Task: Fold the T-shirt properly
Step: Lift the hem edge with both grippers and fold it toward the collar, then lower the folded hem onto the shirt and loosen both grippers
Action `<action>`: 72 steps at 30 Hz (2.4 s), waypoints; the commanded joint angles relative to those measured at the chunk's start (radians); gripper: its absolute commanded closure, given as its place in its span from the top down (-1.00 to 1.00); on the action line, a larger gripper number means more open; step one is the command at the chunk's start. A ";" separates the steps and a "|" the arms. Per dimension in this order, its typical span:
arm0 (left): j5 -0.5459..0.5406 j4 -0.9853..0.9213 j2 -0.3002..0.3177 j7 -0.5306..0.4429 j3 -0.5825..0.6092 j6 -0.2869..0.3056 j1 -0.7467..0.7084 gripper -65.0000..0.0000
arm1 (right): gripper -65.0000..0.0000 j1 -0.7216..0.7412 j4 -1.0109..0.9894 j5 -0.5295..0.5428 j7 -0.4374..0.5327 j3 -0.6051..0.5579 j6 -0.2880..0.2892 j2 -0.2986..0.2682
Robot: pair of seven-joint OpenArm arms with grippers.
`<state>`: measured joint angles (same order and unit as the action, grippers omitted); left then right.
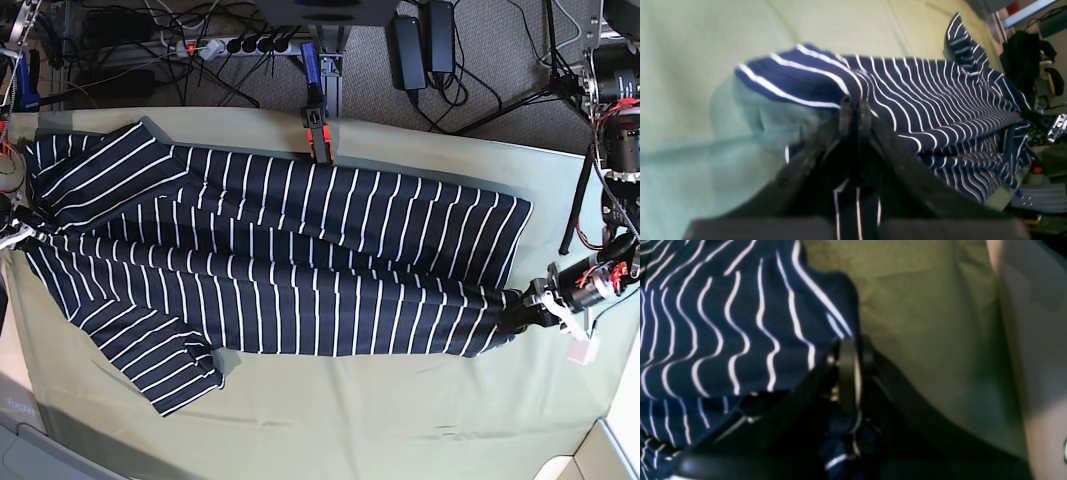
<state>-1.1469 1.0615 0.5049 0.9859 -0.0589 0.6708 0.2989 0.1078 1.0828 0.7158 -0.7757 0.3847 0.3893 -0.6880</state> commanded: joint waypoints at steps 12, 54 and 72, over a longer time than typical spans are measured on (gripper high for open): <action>-0.014 0.168 0.022 -0.039 -0.007 0.027 -0.104 -1.00 | -1.00 -0.039 0.017 0.000 0.025 0.014 0.053 -0.045; 0.013 0.184 0.019 -0.084 -0.007 0.027 -0.105 -1.00 | 0.21 0.366 -0.362 -0.189 0.301 -0.018 0.053 0.106; 0.007 0.184 0.019 -0.084 -0.007 0.027 -0.105 -1.00 | -0.17 0.365 -0.371 -0.238 0.314 -0.019 0.056 0.198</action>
<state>-1.1179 1.2285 0.5068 0.9195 -0.0589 0.6708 0.1722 0.4488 0.6956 0.4721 -0.4721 0.3626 0.3901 -0.4751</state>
